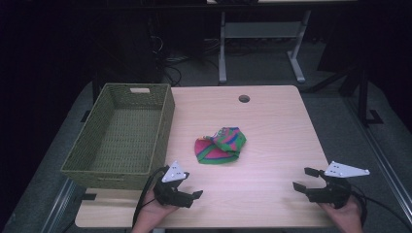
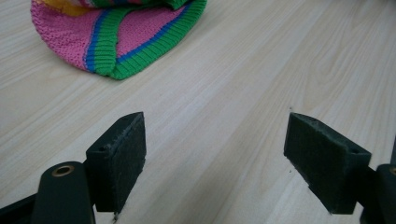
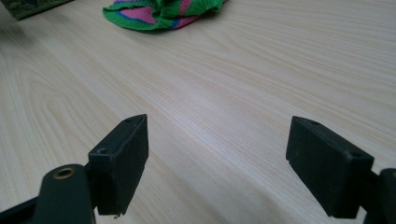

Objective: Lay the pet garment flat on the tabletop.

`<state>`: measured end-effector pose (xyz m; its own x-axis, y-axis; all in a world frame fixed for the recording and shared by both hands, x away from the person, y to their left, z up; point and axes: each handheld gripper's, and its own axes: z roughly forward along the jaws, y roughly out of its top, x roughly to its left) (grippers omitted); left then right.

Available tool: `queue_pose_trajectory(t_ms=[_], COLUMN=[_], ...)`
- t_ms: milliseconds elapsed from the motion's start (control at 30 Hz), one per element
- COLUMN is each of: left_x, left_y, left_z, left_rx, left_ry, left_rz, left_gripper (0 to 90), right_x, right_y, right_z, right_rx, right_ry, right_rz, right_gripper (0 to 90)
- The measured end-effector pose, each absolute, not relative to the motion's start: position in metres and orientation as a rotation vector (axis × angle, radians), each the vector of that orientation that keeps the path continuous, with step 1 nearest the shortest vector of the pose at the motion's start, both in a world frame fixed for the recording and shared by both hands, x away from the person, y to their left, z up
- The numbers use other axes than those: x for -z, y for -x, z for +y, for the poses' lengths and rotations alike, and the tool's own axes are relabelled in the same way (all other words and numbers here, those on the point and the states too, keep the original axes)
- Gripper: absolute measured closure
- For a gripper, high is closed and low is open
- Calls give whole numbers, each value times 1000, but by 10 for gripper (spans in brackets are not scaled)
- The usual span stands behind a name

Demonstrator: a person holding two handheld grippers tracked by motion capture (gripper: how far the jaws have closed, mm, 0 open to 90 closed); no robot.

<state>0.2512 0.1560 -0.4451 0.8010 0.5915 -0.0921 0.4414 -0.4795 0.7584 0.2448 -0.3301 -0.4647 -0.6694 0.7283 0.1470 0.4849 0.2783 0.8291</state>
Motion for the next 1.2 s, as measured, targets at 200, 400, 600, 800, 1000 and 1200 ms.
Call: queue_pose_trajectory(t_ms=[200, 400, 600, 800, 1000, 1200], left_x=[446, 445, 440, 436, 424, 405], left_y=[-253, -253, -254, -260, -272, -291], left_z=[153, 151, 150, 143, 134, 117], left_rx=[-228, -227, -217, -202, -179, -185], left_ry=[-2157, -2165, -2152, -2158, -2140, -2151], left_rz=[755, 739, 737, 724, 707, 671], left_gripper=[206, 208, 211, 217, 251, 249], right_x=[464, 463, 463, 463, 461, 461], right_y=[-244, -243, -244, -244, -241, -240], right_z=[-329, -332, -336, -340, -342, -340], right_rx=[-1346, -1367, -1396, -1439, -1445, -1446], right_ry=[-1105, -1112, -1124, -1122, -1113, -1099], right_rz=[2304, 2300, 2278, 2272, 2260, 2271], right_gripper=[200, 200, 198, 198, 196, 196])
